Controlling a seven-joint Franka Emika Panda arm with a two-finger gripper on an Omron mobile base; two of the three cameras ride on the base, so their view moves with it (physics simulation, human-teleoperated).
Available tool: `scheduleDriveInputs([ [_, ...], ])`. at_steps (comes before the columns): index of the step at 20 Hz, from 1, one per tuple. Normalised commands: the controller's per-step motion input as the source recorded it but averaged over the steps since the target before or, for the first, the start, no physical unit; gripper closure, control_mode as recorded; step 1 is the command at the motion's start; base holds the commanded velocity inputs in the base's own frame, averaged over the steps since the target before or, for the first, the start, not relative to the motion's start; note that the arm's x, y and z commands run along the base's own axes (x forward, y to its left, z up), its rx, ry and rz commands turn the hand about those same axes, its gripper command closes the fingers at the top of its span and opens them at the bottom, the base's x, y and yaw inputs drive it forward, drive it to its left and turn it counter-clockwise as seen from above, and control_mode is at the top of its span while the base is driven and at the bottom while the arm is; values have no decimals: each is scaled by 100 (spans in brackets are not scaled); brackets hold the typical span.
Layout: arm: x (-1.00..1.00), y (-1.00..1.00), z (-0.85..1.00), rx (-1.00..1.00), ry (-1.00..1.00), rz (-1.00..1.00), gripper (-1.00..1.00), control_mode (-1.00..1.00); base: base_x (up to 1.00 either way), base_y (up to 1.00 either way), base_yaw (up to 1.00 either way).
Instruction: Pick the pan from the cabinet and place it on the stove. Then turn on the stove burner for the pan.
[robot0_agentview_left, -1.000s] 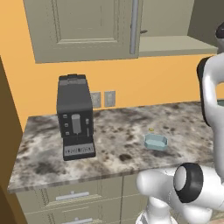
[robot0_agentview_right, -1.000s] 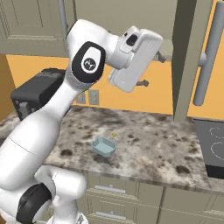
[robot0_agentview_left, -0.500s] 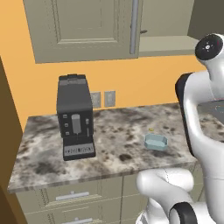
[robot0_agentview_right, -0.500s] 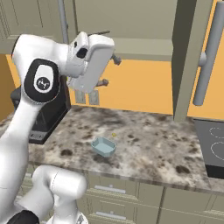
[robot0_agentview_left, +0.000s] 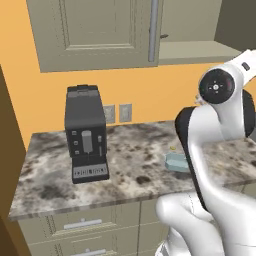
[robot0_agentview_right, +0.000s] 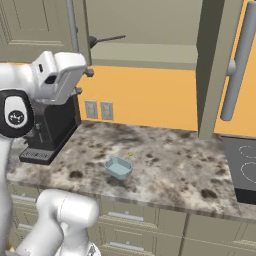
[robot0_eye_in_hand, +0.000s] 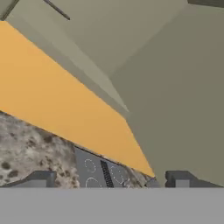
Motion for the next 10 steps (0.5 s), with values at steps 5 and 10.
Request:
scheduleDriveInputs([
  [5,3,95,2,20,-19,17,-100,-100,0,0,0],
  [10,27,68,1,29,-22,19,-100,-100,0,0,0],
])
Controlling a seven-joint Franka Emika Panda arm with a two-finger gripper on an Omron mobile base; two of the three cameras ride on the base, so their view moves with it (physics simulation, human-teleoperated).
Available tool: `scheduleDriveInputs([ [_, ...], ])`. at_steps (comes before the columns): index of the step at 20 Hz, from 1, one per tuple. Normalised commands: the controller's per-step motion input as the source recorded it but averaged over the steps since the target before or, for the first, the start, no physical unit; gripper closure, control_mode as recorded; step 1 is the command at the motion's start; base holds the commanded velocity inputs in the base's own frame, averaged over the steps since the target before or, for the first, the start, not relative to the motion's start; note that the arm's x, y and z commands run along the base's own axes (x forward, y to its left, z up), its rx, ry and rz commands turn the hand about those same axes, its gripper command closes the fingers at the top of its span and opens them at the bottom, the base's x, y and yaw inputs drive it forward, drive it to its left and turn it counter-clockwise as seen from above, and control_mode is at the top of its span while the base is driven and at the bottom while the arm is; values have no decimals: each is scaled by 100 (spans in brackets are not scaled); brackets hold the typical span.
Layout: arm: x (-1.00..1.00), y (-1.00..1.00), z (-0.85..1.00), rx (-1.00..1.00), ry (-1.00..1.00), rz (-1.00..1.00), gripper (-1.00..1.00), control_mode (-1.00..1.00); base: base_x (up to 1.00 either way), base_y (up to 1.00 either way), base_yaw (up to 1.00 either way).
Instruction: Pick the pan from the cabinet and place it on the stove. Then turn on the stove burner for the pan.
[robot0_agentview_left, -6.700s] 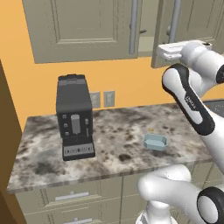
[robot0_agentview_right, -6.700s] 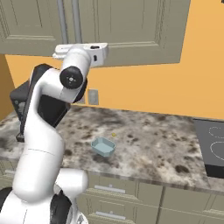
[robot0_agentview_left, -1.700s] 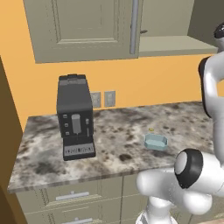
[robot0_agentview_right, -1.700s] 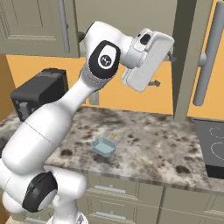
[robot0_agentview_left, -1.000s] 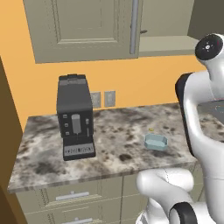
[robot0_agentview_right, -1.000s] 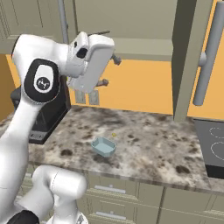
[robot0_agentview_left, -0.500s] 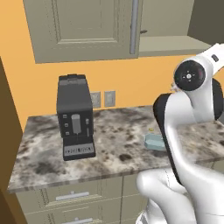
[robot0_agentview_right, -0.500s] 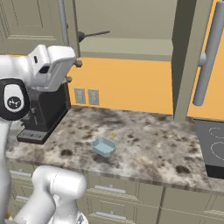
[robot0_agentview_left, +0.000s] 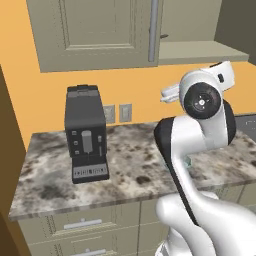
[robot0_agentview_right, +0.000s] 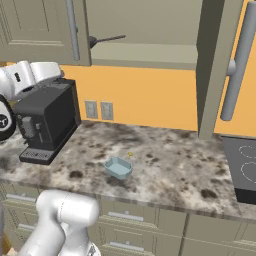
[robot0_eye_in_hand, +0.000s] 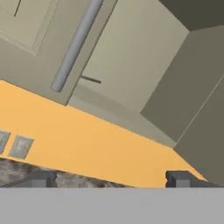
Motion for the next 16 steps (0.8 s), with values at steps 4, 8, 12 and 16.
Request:
scheduleDriveInputs([
  [4,56,34,0,29,-24,28,-100,-100,0,0,0],
  [8,58,6,2,20,-27,31,-100,-100,0,0,0],
  [12,52,0,0,4,-24,17,-100,-100,0,0,0],
  [16,44,0,8,0,-18,8,-100,-100,0,0,0],
])
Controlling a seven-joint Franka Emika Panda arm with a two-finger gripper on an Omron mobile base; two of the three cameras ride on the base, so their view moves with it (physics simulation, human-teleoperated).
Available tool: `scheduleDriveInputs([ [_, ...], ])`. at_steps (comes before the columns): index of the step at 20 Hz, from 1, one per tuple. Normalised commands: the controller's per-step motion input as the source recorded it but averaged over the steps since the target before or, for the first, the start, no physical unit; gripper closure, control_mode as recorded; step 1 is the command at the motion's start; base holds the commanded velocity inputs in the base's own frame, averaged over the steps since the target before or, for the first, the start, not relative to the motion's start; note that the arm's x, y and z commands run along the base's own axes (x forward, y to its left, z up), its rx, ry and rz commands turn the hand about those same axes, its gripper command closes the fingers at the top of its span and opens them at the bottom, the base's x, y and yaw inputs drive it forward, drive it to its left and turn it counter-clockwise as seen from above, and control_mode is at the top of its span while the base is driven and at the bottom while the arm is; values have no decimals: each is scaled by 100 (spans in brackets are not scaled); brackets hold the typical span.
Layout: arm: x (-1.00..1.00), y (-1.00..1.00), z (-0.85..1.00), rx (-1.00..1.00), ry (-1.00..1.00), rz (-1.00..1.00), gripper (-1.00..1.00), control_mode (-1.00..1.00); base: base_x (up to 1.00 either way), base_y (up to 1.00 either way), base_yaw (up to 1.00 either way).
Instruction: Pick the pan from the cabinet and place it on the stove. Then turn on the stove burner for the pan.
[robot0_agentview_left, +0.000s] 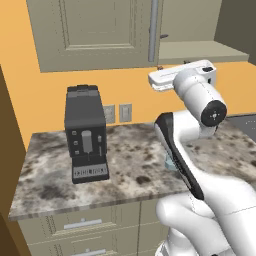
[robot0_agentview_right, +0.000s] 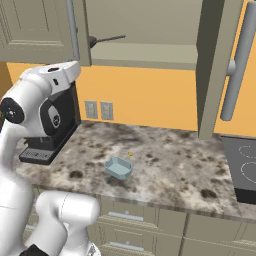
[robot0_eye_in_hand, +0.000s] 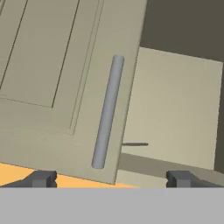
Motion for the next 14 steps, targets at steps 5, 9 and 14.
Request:
scheduleDriveInputs([
  [5,40,12,26,0,-9,4,-100,-100,0,0,0],
  [9,39,28,30,3,-2,0,-100,-100,0,0,0],
  [14,37,19,27,1,0,-1,-100,-100,0,0,0],
])
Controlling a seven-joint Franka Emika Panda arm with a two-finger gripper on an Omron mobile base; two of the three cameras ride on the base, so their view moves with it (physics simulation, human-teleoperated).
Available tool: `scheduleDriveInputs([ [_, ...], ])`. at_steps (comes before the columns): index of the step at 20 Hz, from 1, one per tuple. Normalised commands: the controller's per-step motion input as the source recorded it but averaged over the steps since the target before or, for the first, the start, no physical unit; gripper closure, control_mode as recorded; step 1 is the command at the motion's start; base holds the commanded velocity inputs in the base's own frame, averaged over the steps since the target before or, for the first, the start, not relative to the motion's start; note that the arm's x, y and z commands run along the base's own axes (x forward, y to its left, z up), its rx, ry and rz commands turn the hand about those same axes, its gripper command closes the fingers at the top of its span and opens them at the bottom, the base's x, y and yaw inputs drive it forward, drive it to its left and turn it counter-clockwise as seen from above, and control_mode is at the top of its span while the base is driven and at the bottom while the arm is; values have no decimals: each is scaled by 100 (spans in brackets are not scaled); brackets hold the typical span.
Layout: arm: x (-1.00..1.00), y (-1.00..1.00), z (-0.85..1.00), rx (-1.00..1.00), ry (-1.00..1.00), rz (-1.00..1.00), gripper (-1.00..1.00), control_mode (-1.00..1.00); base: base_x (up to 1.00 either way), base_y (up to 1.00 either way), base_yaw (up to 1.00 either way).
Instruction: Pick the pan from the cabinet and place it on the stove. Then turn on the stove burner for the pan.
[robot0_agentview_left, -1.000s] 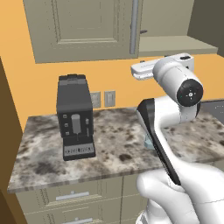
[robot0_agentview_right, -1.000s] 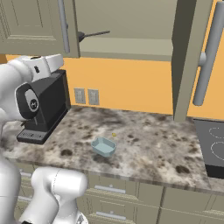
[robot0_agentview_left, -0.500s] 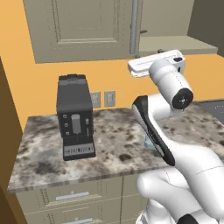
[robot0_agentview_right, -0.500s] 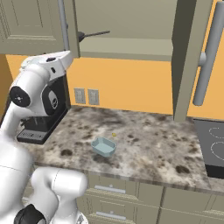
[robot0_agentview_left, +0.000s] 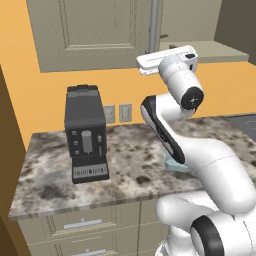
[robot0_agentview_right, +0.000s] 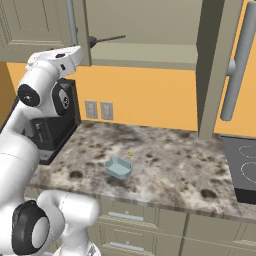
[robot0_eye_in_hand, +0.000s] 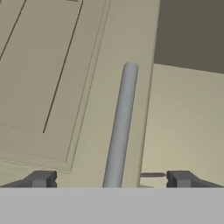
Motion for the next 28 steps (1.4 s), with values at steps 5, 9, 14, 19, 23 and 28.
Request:
scheduleDriveInputs([
  [5,31,0,21,1,0,0,-100,-100,0,0,0],
  [9,34,0,14,3,0,0,-100,-100,0,0,0],
  [14,34,-7,8,3,0,0,-100,-100,0,0,0],
  [19,42,-4,0,4,0,0,-100,-100,0,0,0],
  [23,50,0,0,2,0,1,-100,-100,0,0,0],
  [28,49,4,-2,0,0,2,100,-100,0,0,0],
])
